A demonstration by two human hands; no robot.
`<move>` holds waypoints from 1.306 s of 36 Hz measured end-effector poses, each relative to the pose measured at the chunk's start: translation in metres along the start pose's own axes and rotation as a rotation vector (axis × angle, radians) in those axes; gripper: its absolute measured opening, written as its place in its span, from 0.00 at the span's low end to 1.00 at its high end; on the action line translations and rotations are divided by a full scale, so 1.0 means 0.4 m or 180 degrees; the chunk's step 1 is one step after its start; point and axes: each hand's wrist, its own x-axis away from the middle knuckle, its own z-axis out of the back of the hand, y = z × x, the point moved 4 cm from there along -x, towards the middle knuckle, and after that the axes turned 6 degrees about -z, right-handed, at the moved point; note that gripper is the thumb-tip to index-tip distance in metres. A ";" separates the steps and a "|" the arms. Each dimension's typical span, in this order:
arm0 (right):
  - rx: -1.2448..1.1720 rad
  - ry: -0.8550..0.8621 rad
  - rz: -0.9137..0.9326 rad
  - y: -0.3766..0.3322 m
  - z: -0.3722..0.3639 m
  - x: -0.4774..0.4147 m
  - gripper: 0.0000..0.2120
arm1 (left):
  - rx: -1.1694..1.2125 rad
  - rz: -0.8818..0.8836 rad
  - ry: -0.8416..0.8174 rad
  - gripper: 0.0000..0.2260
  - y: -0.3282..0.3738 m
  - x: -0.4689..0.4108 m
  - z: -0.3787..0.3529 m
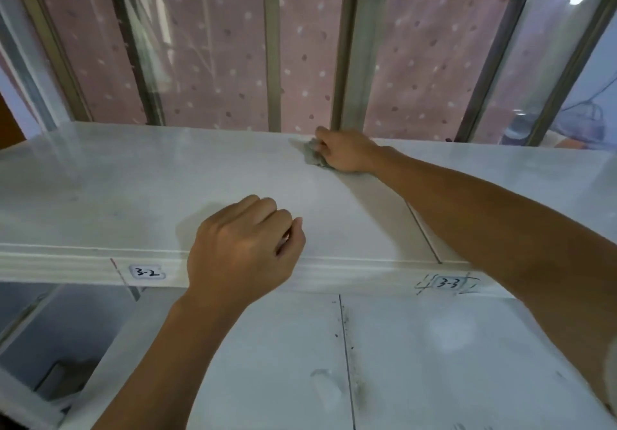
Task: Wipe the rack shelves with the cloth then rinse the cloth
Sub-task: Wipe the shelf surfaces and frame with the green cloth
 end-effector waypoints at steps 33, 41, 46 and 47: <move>0.0504 -0.0004 -0.0521 0.223 -0.006 -0.089 0.16 | 0.0613 -0.0058 -0.0115 0.23 0.004 0.010 0.005; 0.0579 -0.0044 -0.0148 0.098 -0.032 -0.195 0.13 | 0.0710 0.0131 -0.0104 0.24 -0.004 0.009 0.006; 0.0291 0.0040 0.0344 -0.045 -0.036 -0.177 0.11 | 0.0743 0.0193 -0.0062 0.24 -0.005 0.009 0.007; 0.0215 0.0034 0.0510 -0.086 -0.030 -0.156 0.12 | 0.0763 0.0202 -0.0056 0.24 -0.006 0.009 0.007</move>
